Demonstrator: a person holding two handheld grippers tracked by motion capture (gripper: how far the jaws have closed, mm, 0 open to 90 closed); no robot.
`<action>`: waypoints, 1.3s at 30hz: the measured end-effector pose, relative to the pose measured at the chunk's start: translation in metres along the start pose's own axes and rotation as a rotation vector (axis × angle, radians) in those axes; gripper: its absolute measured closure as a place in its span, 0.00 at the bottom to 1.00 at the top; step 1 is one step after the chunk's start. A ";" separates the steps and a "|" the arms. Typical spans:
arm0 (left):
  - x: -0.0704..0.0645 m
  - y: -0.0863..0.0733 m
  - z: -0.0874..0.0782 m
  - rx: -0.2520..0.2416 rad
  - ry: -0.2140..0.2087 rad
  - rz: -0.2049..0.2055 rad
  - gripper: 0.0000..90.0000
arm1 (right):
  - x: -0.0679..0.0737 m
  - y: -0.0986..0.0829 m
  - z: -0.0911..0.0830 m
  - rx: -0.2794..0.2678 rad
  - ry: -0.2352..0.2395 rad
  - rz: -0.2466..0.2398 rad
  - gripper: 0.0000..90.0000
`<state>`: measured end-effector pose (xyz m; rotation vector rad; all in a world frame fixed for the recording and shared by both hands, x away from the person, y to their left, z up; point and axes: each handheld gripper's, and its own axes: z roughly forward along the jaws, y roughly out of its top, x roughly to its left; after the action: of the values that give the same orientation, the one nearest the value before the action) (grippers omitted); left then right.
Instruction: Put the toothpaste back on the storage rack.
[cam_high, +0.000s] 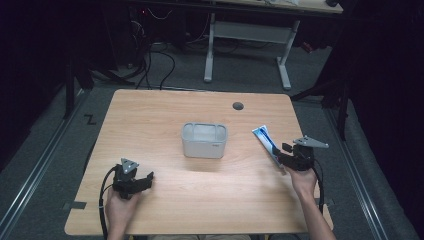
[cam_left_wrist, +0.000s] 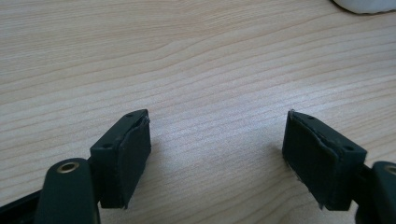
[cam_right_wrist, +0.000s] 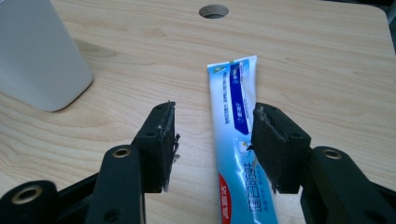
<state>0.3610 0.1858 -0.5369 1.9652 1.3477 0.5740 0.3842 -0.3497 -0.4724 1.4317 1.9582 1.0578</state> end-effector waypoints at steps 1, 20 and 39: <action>0.000 0.000 0.000 0.000 0.000 0.000 0.27 | 0.000 0.001 0.001 0.004 0.000 0.000 0.54; 0.000 0.000 0.000 0.000 -0.001 -0.001 0.27 | -0.001 0.024 0.026 0.092 -0.010 -0.032 0.51; 0.000 0.000 0.000 0.000 -0.001 0.002 0.27 | 0.007 0.044 0.054 0.177 -0.049 -0.095 0.49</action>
<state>0.3612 0.1860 -0.5369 1.9671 1.3449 0.5741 0.4474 -0.3206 -0.4672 1.4249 2.1050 0.8173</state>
